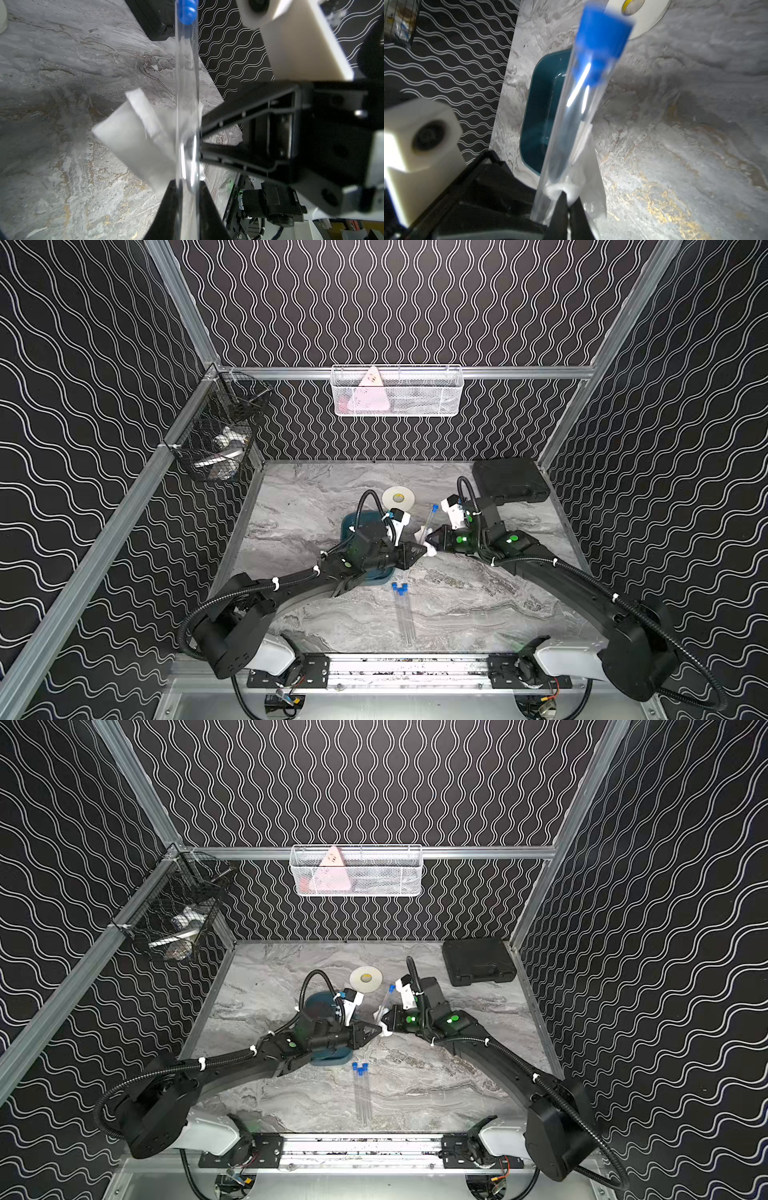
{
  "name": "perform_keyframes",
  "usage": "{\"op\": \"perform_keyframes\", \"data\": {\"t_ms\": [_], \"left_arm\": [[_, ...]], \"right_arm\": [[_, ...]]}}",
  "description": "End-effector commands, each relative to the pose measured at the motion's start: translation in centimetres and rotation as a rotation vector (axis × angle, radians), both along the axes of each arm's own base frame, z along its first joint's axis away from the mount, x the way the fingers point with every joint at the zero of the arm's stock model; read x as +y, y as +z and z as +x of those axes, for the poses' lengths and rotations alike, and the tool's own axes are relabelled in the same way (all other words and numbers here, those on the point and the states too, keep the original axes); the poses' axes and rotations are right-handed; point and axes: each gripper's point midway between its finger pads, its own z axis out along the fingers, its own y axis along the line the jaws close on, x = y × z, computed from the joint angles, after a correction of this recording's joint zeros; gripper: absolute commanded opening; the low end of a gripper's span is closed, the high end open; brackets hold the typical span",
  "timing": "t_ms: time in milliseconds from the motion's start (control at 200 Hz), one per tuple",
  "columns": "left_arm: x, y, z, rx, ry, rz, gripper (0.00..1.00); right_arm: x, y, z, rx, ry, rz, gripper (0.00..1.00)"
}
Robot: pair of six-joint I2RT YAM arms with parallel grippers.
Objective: Wipe the exteriors of test tubes
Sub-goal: Wipe the dirt from the test tube.
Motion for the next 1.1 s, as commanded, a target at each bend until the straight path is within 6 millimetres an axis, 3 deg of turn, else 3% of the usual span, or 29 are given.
{"op": "perform_keyframes", "data": {"t_ms": [0,160,330,420,585,836,946,1096], "left_arm": [[-0.3,0.5,0.1,-0.018,-0.010,-0.019,0.10],[-0.5,0.6,0.2,-0.018,-0.017,-0.025,0.10],[-0.4,0.7,0.0,-0.019,-0.017,-0.025,0.10],[-0.2,0.8,-0.1,-0.021,-0.013,-0.024,0.10],[0.0,0.8,-0.1,-0.024,-0.007,-0.016,0.10],[-0.3,0.7,0.1,-0.021,-0.013,-0.018,0.10],[-0.4,0.6,0.1,-0.017,-0.017,-0.024,0.10],[-0.4,0.6,-0.1,-0.013,-0.023,-0.024,0.10]], "right_arm": [[1.1,1.3,-0.3,-0.029,0.019,0.060,0.00],[-0.1,2.3,1.7,-0.087,-0.013,0.005,0.00],[-2.1,3.6,5.6,-0.118,-0.057,-0.021,0.00],[-2.1,4.2,6.2,-0.143,-0.043,-0.032,0.00],[-1.8,4.2,4.9,-0.119,-0.004,-0.017,0.00],[1.7,1.4,-1.1,-0.089,0.128,-0.075,0.00],[1.2,1.0,-0.8,-0.121,0.126,-0.138,0.00],[0.7,3.1,1.6,-0.292,0.161,-0.262,0.00]]}}
